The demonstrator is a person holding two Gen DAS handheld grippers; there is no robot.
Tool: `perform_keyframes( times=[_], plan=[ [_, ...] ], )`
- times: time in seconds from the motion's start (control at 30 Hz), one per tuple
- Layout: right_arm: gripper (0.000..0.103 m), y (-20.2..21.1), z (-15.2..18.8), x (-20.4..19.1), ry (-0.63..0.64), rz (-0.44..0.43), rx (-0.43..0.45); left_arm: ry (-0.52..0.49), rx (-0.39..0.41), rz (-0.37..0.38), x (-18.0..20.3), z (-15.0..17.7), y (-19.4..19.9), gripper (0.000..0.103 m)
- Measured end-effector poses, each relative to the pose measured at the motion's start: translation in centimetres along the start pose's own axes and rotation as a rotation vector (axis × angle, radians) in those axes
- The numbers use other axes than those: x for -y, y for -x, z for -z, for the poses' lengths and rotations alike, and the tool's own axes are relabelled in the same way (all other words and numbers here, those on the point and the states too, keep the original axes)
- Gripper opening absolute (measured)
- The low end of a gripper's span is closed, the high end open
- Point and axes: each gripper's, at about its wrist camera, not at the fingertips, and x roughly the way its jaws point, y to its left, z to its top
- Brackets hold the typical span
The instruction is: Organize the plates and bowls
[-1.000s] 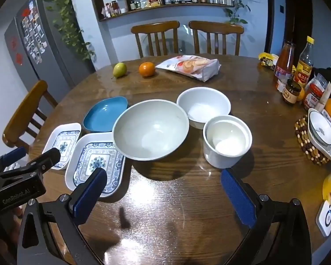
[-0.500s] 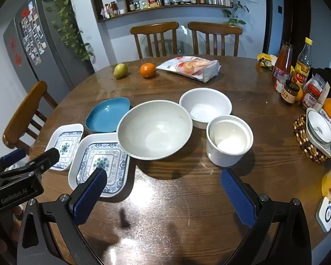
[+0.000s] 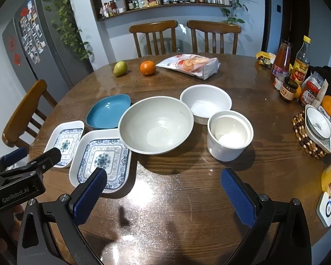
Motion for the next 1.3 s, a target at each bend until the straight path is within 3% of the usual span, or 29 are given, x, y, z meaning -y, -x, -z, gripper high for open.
perform_keyframes(
  times=[0.9, 1.3],
  plan=[
    [0.103, -0.5, 0.2, -0.3, -0.005, 0.0, -0.019, -0.005, -0.047, 0.016, -0.3, 0.1, -1.5, 0.102],
    [0.103, -2.2, 0.4, -0.4, -0.003, -0.041, -0.076, 0.077, -0.142, 0.105, -3.3, 1.4, -3.7, 0.101]
  ],
)
